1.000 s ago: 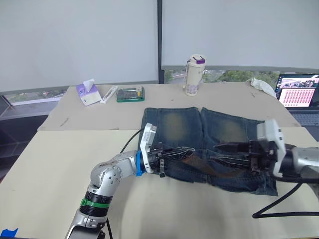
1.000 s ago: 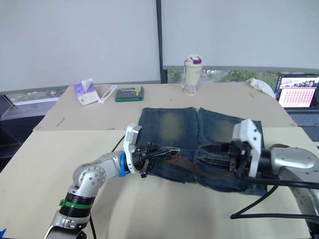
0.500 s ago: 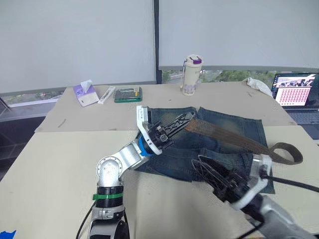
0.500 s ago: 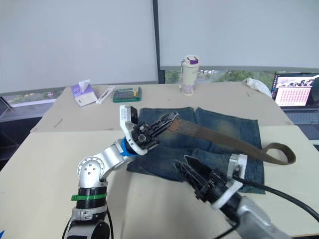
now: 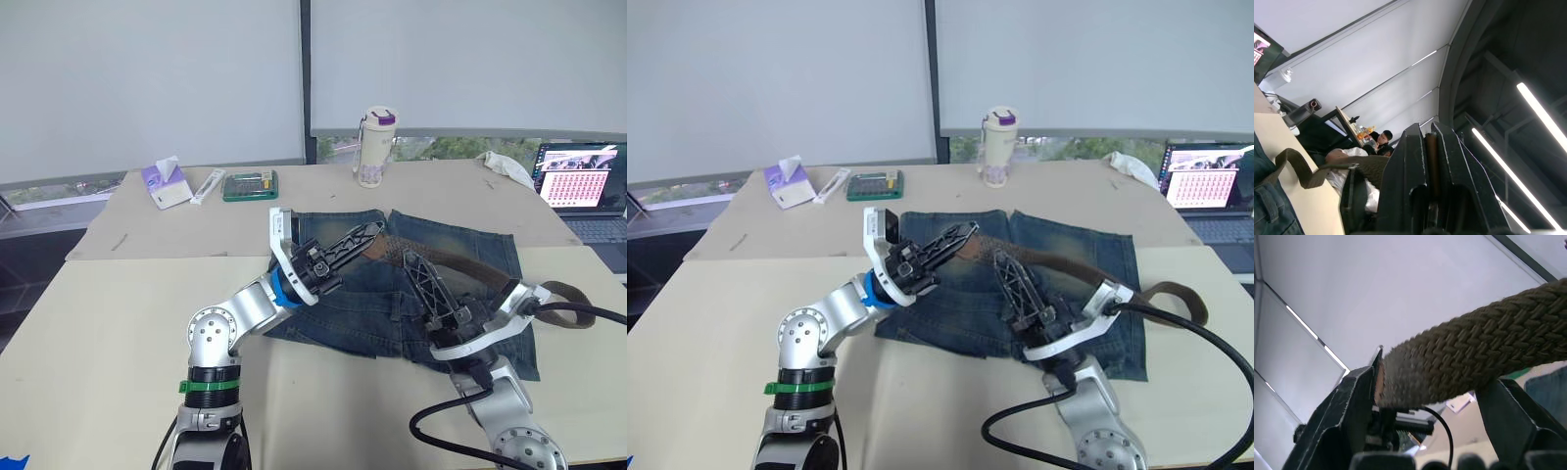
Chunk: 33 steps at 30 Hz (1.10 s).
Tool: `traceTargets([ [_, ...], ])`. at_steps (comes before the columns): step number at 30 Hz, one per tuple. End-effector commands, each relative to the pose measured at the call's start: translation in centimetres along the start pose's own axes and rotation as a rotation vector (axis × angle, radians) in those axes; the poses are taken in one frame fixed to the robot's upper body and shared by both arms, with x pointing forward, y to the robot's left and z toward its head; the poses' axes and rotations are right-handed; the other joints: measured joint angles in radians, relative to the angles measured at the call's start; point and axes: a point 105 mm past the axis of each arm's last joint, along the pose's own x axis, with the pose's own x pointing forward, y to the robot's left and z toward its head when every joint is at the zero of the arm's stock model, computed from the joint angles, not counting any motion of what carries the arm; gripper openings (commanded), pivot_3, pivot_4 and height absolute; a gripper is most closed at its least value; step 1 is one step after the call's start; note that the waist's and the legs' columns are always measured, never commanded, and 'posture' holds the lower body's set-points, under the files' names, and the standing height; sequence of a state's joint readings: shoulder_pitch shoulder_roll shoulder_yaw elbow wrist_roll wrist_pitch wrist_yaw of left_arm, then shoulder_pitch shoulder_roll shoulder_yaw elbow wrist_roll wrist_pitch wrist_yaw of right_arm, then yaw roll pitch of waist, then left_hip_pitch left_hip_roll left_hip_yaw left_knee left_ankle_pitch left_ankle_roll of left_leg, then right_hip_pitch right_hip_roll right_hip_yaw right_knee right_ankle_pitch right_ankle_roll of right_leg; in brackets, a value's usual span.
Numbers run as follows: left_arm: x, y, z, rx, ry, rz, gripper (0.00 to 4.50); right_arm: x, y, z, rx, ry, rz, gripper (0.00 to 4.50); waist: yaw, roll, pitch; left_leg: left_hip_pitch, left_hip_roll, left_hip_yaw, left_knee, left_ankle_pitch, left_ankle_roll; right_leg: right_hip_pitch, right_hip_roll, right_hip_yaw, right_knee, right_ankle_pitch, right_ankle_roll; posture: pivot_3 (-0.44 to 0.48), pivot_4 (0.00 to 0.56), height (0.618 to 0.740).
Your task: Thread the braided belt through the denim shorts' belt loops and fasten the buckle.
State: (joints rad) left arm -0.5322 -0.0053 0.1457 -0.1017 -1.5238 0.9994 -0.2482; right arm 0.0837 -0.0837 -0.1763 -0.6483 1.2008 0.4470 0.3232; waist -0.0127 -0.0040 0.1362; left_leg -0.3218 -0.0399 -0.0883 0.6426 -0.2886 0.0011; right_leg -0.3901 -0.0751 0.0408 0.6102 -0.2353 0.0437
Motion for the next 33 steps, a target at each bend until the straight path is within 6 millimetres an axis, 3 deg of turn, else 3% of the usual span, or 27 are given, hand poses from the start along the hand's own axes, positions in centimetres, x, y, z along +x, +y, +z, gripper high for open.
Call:
traceTargets([
  [1,0.3,-0.6,0.4,0.023,-0.020,-0.018,0.00,0.6,1.3,1.0,-0.006,-0.053,0.066,2.01,0.000,0.000,0.000,0.000,0.000,0.000,0.000,0.000,0.000,0.000,0.000,0.000,0.000,0.000,0.000,0.000,0.150,0.740],
  [7,0.2,-0.1,0.3,0.034,-0.034,0.004,0.00,0.4,1.4,1.1,-0.017,-0.045,0.062,0.02,0.001,0.000,0.000,0.000,0.000,0.000,0.000,0.000,0.000,0.000,0.000,0.000,0.000,0.000,0.000,0.000,0.150,0.740],
  [11,-0.1,-0.1,-0.1,0.065,-0.005,-0.008,0.00,0.2,1.3,1.5,-0.037,-0.041,0.045,0.02,0.000,0.000,0.000,0.000,0.000,0.000,0.000,0.000,0.000,0.000,0.000,0.000,-0.001,0.000,0.001,0.000,0.150,0.740],
  [14,-0.4,0.8,-0.4,0.159,0.064,0.039,1.15,-0.9,-0.1,3.0,-0.093,-0.017,-0.030,0.00,0.001,0.000,0.000,0.000,-0.001,0.001,-0.001,0.000,0.000,0.000,0.000,0.000,-0.001,-0.001,0.001,0.000,0.150,0.740],
  [18,-1.4,0.5,-1.2,0.251,0.180,0.024,2.44,-3.2,-2.1,5.5,-0.187,0.040,-0.139,0.00,0.001,-0.001,0.000,-0.001,-0.003,0.001,-0.001,0.000,0.000,0.000,-0.001,0.000,-0.001,-0.001,0.001,0.000,0.150,0.740],
  [21,-3.4,1.5,-2.0,0.473,0.372,0.087,3.48,-6.8,-5.9,9.1,-0.327,0.135,-0.349,0.00,0.001,-0.004,0.002,-0.001,-0.003,0.004,-0.001,0.000,0.001,0.001,-0.001,0.000,-0.002,-0.001,0.000,0.000,0.150,0.740],
  [27,-6.5,2.4,-2.1,0.740,0.634,0.052,3.48,-11.3,-10.0,14.1,-0.452,0.303,-0.598,0.00,-0.001,-0.005,0.005,-0.007,0.000,0.011,-0.003,-0.001,0.002,0.001,0.001,0.001,-0.003,-0.004,-0.002,0.000,0.150,0.740],
  [31,-6.7,2.3,-1.6,0.807,0.671,0.024,3.48,-12.4,-11.5,15.3,-0.519,0.407,-0.657,0.00,0.001,-0.005,0.005,-0.008,0.002,0.011,-0.003,-0.001,0.003,0.000,0.002,0.000,-0.004,-0.004,-0.001,0.000,0.150,0.740],
  [33,-6.8,2.4,-1.2,0.845,0.673,0.035,3.48,-12.7,-12.5,17.4,-0.644,0.434,-0.723,0.00,0.001,-0.005,0.005,-0.009,0.002,0.011,-0.003,-0.001,0.003,0.000,0.001,0.000,-0.004,-0.003,-0.001,0.000,0.150,0.740],
])
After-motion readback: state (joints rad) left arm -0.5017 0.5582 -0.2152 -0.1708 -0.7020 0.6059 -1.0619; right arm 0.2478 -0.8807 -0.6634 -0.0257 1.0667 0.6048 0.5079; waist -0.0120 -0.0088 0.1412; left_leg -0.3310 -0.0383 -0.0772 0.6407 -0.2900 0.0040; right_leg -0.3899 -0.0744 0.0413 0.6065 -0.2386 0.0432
